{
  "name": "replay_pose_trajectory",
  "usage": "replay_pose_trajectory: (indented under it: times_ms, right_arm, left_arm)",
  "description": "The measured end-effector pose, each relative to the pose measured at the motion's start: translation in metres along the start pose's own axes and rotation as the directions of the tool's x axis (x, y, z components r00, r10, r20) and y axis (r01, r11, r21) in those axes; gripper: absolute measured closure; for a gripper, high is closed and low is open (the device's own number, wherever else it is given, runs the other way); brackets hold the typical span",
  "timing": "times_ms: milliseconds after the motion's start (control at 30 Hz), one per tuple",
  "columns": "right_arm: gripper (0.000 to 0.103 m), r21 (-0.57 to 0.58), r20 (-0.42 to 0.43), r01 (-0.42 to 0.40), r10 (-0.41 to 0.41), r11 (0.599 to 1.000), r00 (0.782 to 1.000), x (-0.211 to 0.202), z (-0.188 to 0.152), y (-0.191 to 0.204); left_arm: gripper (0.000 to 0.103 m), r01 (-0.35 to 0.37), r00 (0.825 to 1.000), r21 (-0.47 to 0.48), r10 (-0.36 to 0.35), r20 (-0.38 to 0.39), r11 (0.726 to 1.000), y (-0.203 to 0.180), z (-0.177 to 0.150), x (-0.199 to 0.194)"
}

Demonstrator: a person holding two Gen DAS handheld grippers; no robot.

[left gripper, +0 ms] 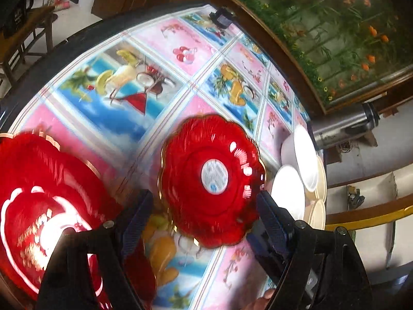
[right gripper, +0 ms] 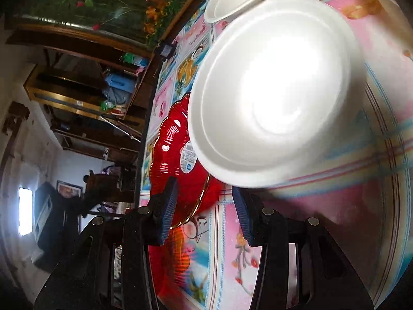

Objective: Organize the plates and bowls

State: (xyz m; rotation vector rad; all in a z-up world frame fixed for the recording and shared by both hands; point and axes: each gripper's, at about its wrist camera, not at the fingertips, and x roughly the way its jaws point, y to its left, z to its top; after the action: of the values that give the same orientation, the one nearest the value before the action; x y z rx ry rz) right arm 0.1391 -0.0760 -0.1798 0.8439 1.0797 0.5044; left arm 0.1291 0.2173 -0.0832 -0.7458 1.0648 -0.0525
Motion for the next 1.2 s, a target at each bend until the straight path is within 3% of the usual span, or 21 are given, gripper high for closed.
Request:
replay_pose_trajectory:
  times_ms: [167, 367, 600, 633, 700, 733, 800, 900, 1000, 1067, 1200]
  right_arm:
    - [0.059, -0.042, -0.011, 0.010, -0.010, 0.999, 1.000, 0.008, 0.006, 0.004]
    - [0.059, -0.068, -0.016, 0.011, -0.012, 0.998, 1.000, 0.011, 0.008, 0.004]
    - [0.059, -0.102, -0.001, 0.019, -0.019, 0.995, 1.000, 0.017, 0.004, 0.010]
    - [0.061, -0.106, 0.008, 0.023, -0.022, 0.994, 1.000, 0.019, 0.004, 0.012]
    - [0.074, -0.090, 0.014, 0.029, -0.028, 0.995, 1.000, 0.023, 0.006, 0.011]
    - [0.090, -0.062, 0.012, 0.025, -0.024, 0.998, 1.000, 0.025, 0.008, 0.006]
    - [0.091, -0.014, 0.006, -0.002, 0.002, 1.000, 1.000, 0.027, 0.013, -0.003]
    - [0.091, -0.045, 0.016, 0.025, -0.024, 0.999, 1.000, 0.029, 0.012, 0.002]
    - [0.091, -0.054, 0.024, 0.030, -0.029, 0.998, 0.999, 0.030, 0.012, 0.003]
    - [0.091, -0.057, 0.033, 0.036, -0.034, 0.998, 0.999, 0.028, 0.012, 0.002]
    - [0.090, -0.031, 0.049, 0.035, -0.034, 0.999, 0.998, 0.026, 0.017, -0.002]
  left_arm:
    - [0.021, 0.031, 1.000, 0.019, -0.031, -0.003, 0.999, -0.009, 0.015, 0.006]
    - [0.021, -0.035, 0.999, 0.055, 0.036, -0.026, 0.998, -0.012, 0.025, 0.026]
    - [0.021, -0.117, 0.993, 0.105, 0.116, 0.016, 0.988, -0.017, 0.022, 0.031]
    - [0.021, -0.141, 0.990, 0.116, 0.138, 0.031, 0.983, -0.018, 0.021, 0.030]
    - [0.021, -0.166, 0.986, 0.115, 0.161, 0.049, 0.979, -0.016, 0.020, 0.030]
    - [0.022, -0.169, 0.985, 0.105, 0.164, 0.053, 0.980, -0.015, 0.019, 0.029]
    - [0.022, -0.176, 0.983, 0.092, 0.169, 0.070, 0.980, -0.014, 0.017, 0.028]
    - [0.023, -0.233, 0.971, 0.096, 0.226, 0.078, 0.968, -0.018, 0.013, 0.031]
    - [0.034, -0.262, 0.964, 0.080, 0.256, 0.078, 0.962, -0.017, 0.009, 0.034]
    - [0.055, -0.283, 0.957, 0.076, 0.276, 0.093, 0.956, -0.016, 0.010, 0.033]
    - [0.076, -0.282, 0.956, 0.068, 0.274, 0.102, 0.957, -0.012, 0.013, 0.027]
